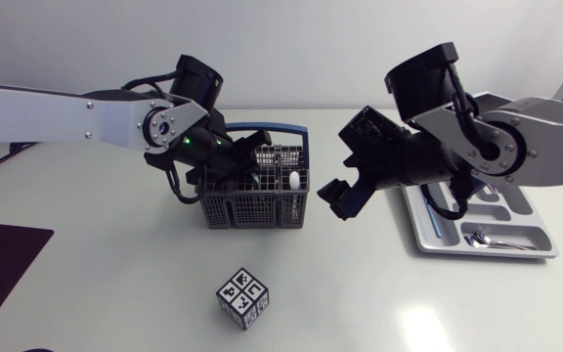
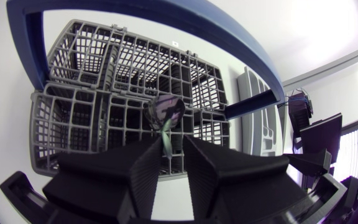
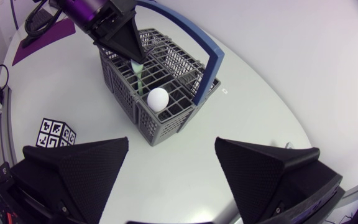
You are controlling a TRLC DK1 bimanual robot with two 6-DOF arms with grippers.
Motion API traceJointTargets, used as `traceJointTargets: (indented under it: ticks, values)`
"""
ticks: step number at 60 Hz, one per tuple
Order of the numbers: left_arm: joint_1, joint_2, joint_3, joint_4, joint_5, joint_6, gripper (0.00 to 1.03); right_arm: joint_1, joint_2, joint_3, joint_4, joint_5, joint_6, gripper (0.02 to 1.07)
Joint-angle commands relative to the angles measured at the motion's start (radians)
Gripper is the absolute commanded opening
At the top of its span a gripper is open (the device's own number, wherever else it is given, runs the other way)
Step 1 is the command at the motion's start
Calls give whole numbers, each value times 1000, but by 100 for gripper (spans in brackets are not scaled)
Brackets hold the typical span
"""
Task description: Transfer all utensils from the basket to the drawer tray.
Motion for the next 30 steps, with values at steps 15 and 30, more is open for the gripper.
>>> traceJointTargets:
  ticks: [15,30]
  values:
    - [6,16,12,-12,2,-32,11,0,-24,-35,17,-2,7,102]
    - [-2,11,10,-13,2,-21,4,5,-27,-45,18,1,5,102]
